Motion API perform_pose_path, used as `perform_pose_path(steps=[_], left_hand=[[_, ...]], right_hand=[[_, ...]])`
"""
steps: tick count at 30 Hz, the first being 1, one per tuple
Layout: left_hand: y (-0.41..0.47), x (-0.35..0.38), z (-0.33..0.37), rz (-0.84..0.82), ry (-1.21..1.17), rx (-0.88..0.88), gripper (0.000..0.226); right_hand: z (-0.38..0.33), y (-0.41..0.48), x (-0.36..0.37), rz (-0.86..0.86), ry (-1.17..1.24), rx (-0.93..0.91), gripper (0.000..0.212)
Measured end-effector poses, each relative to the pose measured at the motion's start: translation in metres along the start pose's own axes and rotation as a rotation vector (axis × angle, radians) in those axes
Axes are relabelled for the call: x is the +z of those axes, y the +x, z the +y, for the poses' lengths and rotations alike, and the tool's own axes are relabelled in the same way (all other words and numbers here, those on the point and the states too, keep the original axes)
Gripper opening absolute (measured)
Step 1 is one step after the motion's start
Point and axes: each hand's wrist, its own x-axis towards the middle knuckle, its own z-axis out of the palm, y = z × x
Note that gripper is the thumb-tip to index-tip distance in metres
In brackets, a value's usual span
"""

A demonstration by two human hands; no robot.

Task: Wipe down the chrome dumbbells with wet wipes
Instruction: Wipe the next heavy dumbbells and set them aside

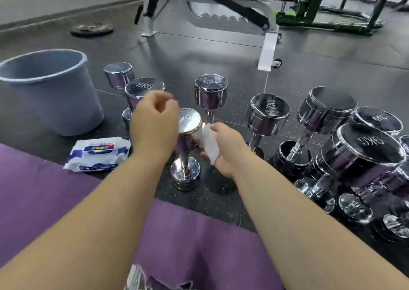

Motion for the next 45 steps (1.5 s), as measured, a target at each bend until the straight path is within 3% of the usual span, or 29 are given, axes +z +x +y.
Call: perform_pose_path(steps=[2,4,6,10,12,17,20,22,24,26,28,37,42,45], left_hand=[[0.003,-0.003,-0.026,-0.035,0.009,-0.286,0.020],[0.001,0.001,-0.037,-0.273,-0.333,-0.648,0.030],[0.000,0.011,-0.037,-0.356,-0.560,-0.793,0.040],[-0.007,0.035,-0.031,-0.076,-0.511,-0.727,0.058],[-0.013,0.043,-0.030,-0.022,-0.445,-0.673,0.055],[-0.047,0.044,-0.010,-0.138,-0.042,-0.433,0.051],[-0.075,0.047,0.003,-0.253,0.045,-0.310,0.052],[-0.089,0.052,0.011,-0.302,0.014,-0.274,0.059],[-0.103,0.058,0.020,-0.322,-0.142,-0.372,0.064],[-0.119,0.062,0.028,-0.339,-0.345,-0.559,0.048],[-0.131,0.063,0.035,-0.399,-0.428,-0.623,0.037],[-0.132,0.066,0.028,-0.443,-0.502,-0.496,0.025],[-0.114,0.068,0.017,-0.543,-0.496,-0.419,0.024],[-0.107,0.075,0.012,-0.551,-0.492,-0.427,0.030]], right_hand=[[0.000,0.000,0.011,-0.126,-0.126,0.024,0.042],[0.000,0.005,0.017,-0.133,-0.280,0.054,0.047],[0.000,0.011,0.019,-0.154,-0.311,0.068,0.050],[0.005,0.015,0.015,-0.247,-0.202,0.039,0.043],[0.009,0.015,0.005,-0.293,-0.124,0.017,0.042],[0.024,-0.014,-0.034,-0.340,0.087,-0.025,0.026],[0.039,-0.030,-0.060,-0.337,0.149,-0.085,0.045],[0.042,-0.039,-0.076,-0.309,0.194,-0.122,0.034],[0.039,-0.044,-0.092,-0.250,0.150,-0.140,0.024],[0.030,-0.048,-0.107,-0.176,-0.044,-0.123,0.032],[0.021,-0.051,-0.121,-0.102,-0.281,-0.084,0.050],[0.026,-0.057,-0.125,-0.076,-0.219,-0.208,0.029],[0.026,-0.051,-0.113,0.012,-0.190,-0.206,0.033],[0.018,-0.054,-0.114,0.068,-0.362,-0.136,0.049]])
